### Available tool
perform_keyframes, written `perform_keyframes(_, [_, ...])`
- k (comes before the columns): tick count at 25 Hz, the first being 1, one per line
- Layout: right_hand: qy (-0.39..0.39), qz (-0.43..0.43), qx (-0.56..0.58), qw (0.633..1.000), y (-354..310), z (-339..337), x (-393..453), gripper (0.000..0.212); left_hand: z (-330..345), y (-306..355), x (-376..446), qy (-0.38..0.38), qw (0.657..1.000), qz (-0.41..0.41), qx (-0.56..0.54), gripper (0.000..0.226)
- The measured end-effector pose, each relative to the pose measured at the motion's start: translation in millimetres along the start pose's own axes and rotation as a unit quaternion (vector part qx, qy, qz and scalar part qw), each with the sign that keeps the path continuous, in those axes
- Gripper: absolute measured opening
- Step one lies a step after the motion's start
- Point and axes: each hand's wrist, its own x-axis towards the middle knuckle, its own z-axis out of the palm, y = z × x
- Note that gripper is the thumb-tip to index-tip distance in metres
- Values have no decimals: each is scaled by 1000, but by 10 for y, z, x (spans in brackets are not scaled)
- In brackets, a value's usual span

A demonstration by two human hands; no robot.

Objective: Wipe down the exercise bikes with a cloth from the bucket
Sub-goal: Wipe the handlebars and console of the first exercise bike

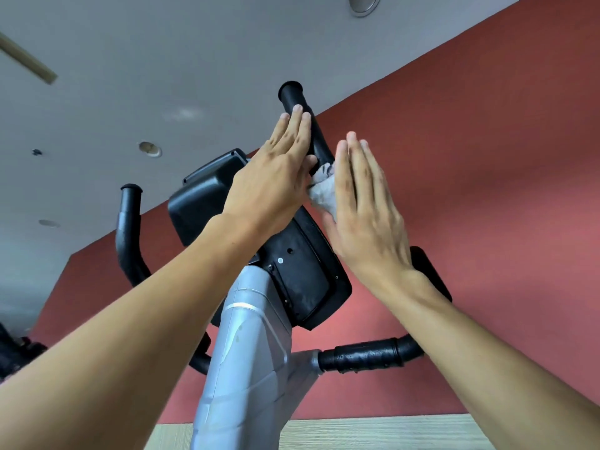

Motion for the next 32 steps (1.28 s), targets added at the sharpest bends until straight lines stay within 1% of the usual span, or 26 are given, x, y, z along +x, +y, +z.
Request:
perform_keyframes(3, [7,-8,7,1000,53,27,-140,61,-91,41,-15,-5,999,15,42,55])
perform_keyframes(5, [-24,-6,-4,1000,178,-14,-480,67,-77,113,-40,-22,998,46,36,54])
perform_keyframes(6, [-42,-4,-10,999,223,-49,-617,70,-58,168,-55,-30,998,48,28,54])
perform_keyframes(8, [-56,8,-24,998,249,-79,-684,70,-1,265,-72,-30,999,22,19,54])
perform_keyframes(10, [-48,14,-10,999,170,-50,-495,68,38,319,-77,-25,999,-5,30,54])
perform_keyframes(13, [2,16,7,1000,72,23,-230,68,68,332,-116,-7,998,-8,63,54])
perform_keyframes(14, [9,13,9,1000,110,42,-269,68,92,344,-136,6,997,1,79,53])
perform_keyframes(17, [-11,3,-4,1000,310,54,-720,70,229,379,-218,42,991,56,113,50])
perform_keyframes(21, [-38,27,-12,999,524,-1,-1203,79,473,521,-367,35,978,134,155,48])
perform_keyframes(24, [-34,16,-8,999,498,14,-1046,79,600,616,-417,56,983,117,126,51])
perform_keyframes(26, [-9,5,10,1000,464,51,-882,73,703,686,-451,77,989,93,89,58])
perform_keyframes(27, [-2,-1,23,1000,485,72,-872,70,757,717,-463,94,990,78,68,58])
perform_keyframes(29, [-7,-10,20,1000,571,82,-1064,69,864,770,-485,127,990,47,30,52])
perform_keyframes(32, [-28,11,-8,1000,769,34,-1715,69,1054,844,-608,140,989,48,-8,51])
